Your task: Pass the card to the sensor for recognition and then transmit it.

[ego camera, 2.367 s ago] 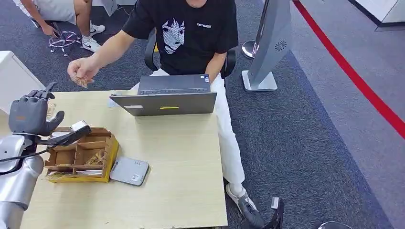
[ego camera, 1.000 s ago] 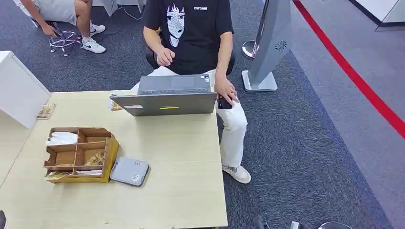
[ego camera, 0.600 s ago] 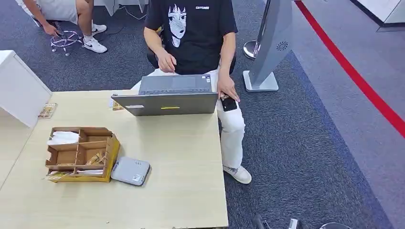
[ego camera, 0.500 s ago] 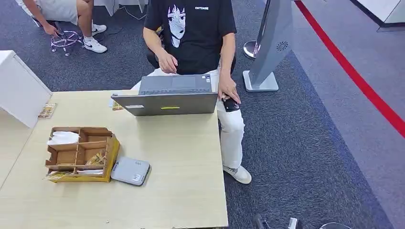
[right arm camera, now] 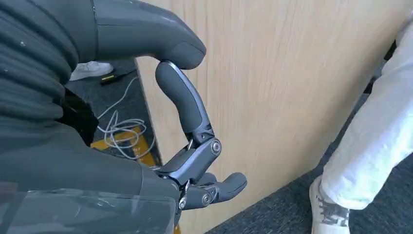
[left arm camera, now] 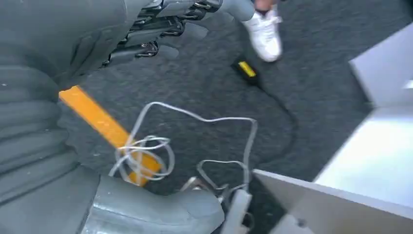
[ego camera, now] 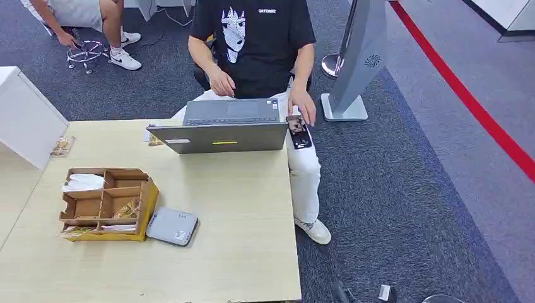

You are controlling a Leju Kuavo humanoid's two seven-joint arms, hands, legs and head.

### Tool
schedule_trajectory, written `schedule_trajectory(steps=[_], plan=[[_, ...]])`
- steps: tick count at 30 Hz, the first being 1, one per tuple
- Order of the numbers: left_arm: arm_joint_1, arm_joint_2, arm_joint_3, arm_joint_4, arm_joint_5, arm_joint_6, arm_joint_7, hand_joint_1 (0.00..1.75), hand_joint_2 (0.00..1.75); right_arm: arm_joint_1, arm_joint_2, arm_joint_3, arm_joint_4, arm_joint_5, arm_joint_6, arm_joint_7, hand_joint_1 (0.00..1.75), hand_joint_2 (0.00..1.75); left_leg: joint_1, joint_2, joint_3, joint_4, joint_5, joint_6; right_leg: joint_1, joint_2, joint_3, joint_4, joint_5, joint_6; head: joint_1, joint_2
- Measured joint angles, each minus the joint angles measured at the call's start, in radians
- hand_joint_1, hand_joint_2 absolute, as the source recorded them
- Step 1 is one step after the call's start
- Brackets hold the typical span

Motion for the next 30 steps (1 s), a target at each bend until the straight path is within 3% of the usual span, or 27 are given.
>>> schedule_trajectory(steps=[4,10,11,12,13,15,16,17,18,26,30], plan=[[-0.003,-0.007,0.014,0.040,-0.011,0.040,0.116,0.00,1.75,-0.010,0.000,0.001,0.000,0.011,-0.001,0.019,0.00,1.75,0.000,0.000,0.000,0.000,0.000,0.000,0.000,0.000,0.000,0.000,0.000,0.000,0.000,0.000],[-0.002,-0.028,0.021,0.076,-0.019,0.065,0.204,0.05,1.75,-0.024,0.000,0.002,0.000,0.018,-0.004,0.031,0.00,1.75,0.000,0.000,0.000,0.000,0.000,0.000,0.000,0.000,0.000,0.000,0.000,0.000,0.000,0.000],[-0.002,-0.031,0.022,0.079,-0.018,0.068,0.207,0.73,1.75,-0.025,0.000,0.002,0.000,0.018,-0.004,0.031,0.00,1.75,0.000,0.000,0.000,0.000,0.000,0.000,0.000,0.000,0.000,0.000,0.000,0.000,0.000,0.000],[-0.002,-0.034,0.022,0.082,-0.017,0.070,0.211,1.57,1.75,-0.025,0.000,0.002,0.000,0.018,-0.004,0.031,0.00,1.75,0.000,0.000,0.000,0.000,0.000,0.000,0.000,0.000,0.000,0.000,0.000,0.000,0.000,0.000],[-0.002,-0.037,0.023,0.084,-0.016,0.071,0.214,1.75,1.75,-0.026,0.000,0.002,0.000,0.018,-0.004,0.031,0.00,1.75,0.000,0.000,0.000,0.000,0.000,0.000,0.000,0.000,0.000,0.000,0.000,0.000,0.000,0.000],[-0.002,-0.041,0.023,0.085,-0.018,0.078,0.228,1.75,1.75,-0.027,0.000,0.003,0.000,0.018,-0.004,0.031,0.00,1.75,0.000,0.000,0.000,0.000,0.000,0.000,0.000,0.000,0.000,0.000,0.000,0.000,0.000,0.000],[-0.002,-0.042,0.023,0.085,-0.021,0.082,0.239,1.75,1.75,-0.027,0.000,0.003,0.000,0.018,-0.004,0.031,0.93,1.75,0.000,0.000,0.000,0.000,0.000,0.000,0.000,0.000,0.000,0.000,0.000,0.000,0.000,0.000],[-0.002,-0.045,0.023,0.085,-0.021,0.087,0.250,1.75,1.75,-0.027,0.000,0.004,0.000,0.018,-0.003,0.031,1.59,1.75,0.000,0.000,0.000,0.000,0.000,0.000,0.000,0.000,0.000,0.000,0.000,0.000,0.000,0.000],[-0.002,-0.048,0.024,0.089,-0.023,0.095,0.262,1.75,1.75,-0.027,0.000,0.005,0.000,0.019,-0.002,0.030,1.75,1.75,0.000,0.000,0.000,0.000,0.000,0.000,0.000,0.000,0.000,0.000,0.000,0.000,0.000,0.000],[0.000,-0.076,0.024,0.099,-0.125,0.204,0.333,1.75,1.75,-0.027,0.000,0.011,0.000,0.014,0.006,0.013,1.75,1.75,0.000,0.000,0.000,0.000,0.000,0.000,0.000,0.000,0.000,0.000,0.000,0.000,0.000,0.000],[0.003,-0.085,0.020,0.100,-0.190,0.297,0.408,1.75,1.75,-0.026,0.000,0.011,0.000,0.008,0.008,0.010,1.75,1.75,0.000,0.000,0.000,0.000,0.000,0.000,0.000,0.000,0.000,0.000,0.000,0.000,0.000,0.000]])
